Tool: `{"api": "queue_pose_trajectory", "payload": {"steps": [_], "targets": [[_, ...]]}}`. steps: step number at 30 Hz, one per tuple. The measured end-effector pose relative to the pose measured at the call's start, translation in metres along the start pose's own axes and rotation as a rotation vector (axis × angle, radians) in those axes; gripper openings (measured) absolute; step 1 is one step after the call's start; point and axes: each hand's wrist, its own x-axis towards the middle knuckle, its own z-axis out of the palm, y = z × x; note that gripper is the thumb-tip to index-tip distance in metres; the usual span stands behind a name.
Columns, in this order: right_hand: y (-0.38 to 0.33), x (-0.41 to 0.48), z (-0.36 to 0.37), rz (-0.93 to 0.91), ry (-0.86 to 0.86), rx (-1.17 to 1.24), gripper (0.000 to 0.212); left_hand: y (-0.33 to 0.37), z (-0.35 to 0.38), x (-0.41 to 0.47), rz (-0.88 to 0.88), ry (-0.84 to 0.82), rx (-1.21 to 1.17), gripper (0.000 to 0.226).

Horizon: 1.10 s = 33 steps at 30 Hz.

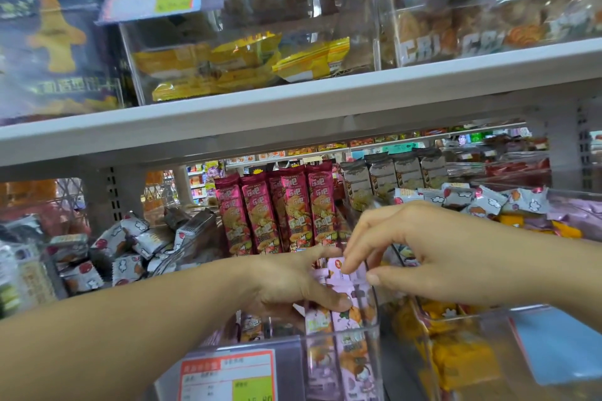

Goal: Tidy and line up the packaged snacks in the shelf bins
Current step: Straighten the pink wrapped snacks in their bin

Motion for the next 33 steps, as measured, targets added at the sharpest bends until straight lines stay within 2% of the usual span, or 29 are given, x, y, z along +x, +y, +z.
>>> {"api": "queue_pose_trajectory", "payload": {"steps": [2, 5, 11, 16, 22, 27, 33], "targets": [[-0.005, -0.001, -0.002, -0.012, 0.033, 0.011, 0.025, 0.006, 0.001, -0.005, -0.008, 0.015, 0.006, 0.069], [-0.016, -0.005, -0.010, 0.015, -0.026, 0.002, 0.022, 0.014, 0.004, -0.014, 0.041, 0.080, 0.033, 0.066], [-0.031, -0.011, -0.016, 0.076, -0.054, -0.073, 0.019, 0.027, -0.003, -0.044, 0.290, 0.309, 0.253, 0.070], [-0.049, -0.012, -0.019, 0.152, 0.087, -0.174, 0.051, 0.041, -0.003, -0.079, 0.547, 0.534, 0.434, 0.072], [-0.088, -0.005, -0.023, 0.134, 0.236, -0.071, 0.075, 0.057, 0.002, -0.134, 0.795, 0.705, 0.329, 0.070], [-0.120, -0.007, -0.016, 0.053, 0.373, 0.088, 0.064, 0.047, 0.018, -0.179, 0.857, 0.741, 0.259, 0.069], [-0.147, -0.030, 0.020, 0.000, 0.397, 0.354, 0.062, 0.016, 0.050, -0.211, 0.838, 0.746, 0.212, 0.064]]}}
